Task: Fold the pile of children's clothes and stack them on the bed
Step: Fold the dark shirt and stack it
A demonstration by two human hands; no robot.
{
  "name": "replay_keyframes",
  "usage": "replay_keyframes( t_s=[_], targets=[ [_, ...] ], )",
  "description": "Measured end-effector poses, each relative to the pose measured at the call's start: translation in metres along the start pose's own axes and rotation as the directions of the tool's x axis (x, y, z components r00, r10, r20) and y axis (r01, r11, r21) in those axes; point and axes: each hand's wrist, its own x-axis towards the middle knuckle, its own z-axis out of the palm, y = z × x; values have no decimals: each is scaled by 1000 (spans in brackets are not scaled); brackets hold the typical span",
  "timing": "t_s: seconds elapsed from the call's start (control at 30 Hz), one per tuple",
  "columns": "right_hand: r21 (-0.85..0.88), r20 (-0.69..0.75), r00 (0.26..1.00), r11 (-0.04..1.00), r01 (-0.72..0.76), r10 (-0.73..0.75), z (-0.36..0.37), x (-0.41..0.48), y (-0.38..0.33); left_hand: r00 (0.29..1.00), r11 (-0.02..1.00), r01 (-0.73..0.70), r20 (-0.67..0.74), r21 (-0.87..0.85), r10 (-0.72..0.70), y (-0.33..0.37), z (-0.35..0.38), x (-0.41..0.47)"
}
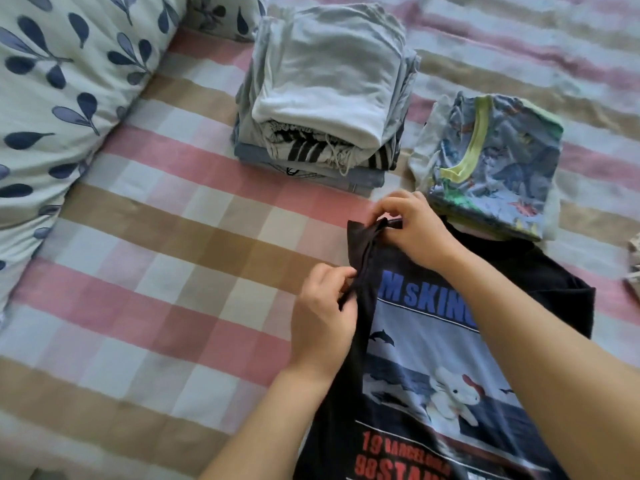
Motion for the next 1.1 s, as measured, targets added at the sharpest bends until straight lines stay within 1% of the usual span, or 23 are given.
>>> replay_keyframes(
  t_s=[0.07,0.13,0.2,0.23,0.27,0.3,0.33,0.4,0.43,0.47,0.5,0.53,0.6,0.67,0.73,0.77,0.83,0.87,0.9,0.97,1.03,1.1],
  targets=[
    [21,-20,999,999,-41,42,-16,-18,17,987,987,-133,106,93,123,10,11,-3],
    [-6,-9,996,996,-84,84,-24,-33,34,951,953,-240,240,185,193,16,23,-6],
    [-70,17,994,991,-111,112,-24,-43,49,902,912,-306,390,274,185,17,33,-8],
    [-112,35,992,987,-118,122,-22,-47,55,879,896,-328,443,299,174,16,37,-9],
    [-155,55,989,980,-128,138,-19,-51,60,867,891,-341,467,301,174,15,40,-9],
    [-190,65,985,971,-142,157,-15,-55,63,869,894,-343,458,288,186,15,42,-9],
    [-212,40,986,966,-151,163,-11,-59,65,889,903,-337,406,266,213,14,43,-7],
    [-182,-135,983,972,-149,125,-2,-68,63,925,898,-345,264,272,275,13,51,4],
    [-167,-216,972,978,-128,90,5,-74,61,927,882,-342,268,323,262,10,57,13],
    [-184,-250,967,978,-99,51,14,-79,59,919,851,-345,324,395,222,6,63,22],
    [-231,-215,976,969,-84,33,24,-84,57,905,807,-347,396,479,154,-1,68,31],
    [-281,-139,989,956,-85,47,34,-89,58,890,755,-347,449,556,78,-8,73,39],
    [-382,-6,993,917,-113,120,50,-95,65,869,664,-335,491,669,-56,-22,80,48],
    [-440,30,988,890,-122,150,57,-97,73,855,641,-326,506,695,-114,-27,82,53],
    [-424,35,989,898,-117,145,56,-99,74,849,641,-320,511,698,-132,-25,83,53],
    [-395,20,991,911,-116,135,52,-102,72,857,659,-313,503,684,-116,-20,82,49],
    [-298,-62,992,946,-125,111,42,-115,64,885,736,-310,466,601,-7,-8,76,35],
    [-244,-130,987,962,-124,94,35,-129,60,884,774,-353,458,525,93,1,70,21],
    [-208,-201,977,972,-108,65,28,-145,57,863,785,-429,460,447,209,8,63,7],
    [-189,-328,945,979,-73,7,21,-190,59,784,751,-577,475,320,400,15,49,-29],
    [-174,-362,932,981,-81,13,20,-240,65,720,728,-644,506,234,474,14,35,-67],
    [-153,-351,934,981,-121,61,23,-291,73,692,730,-659,528,182,493,9,23,-101]
  ],
)
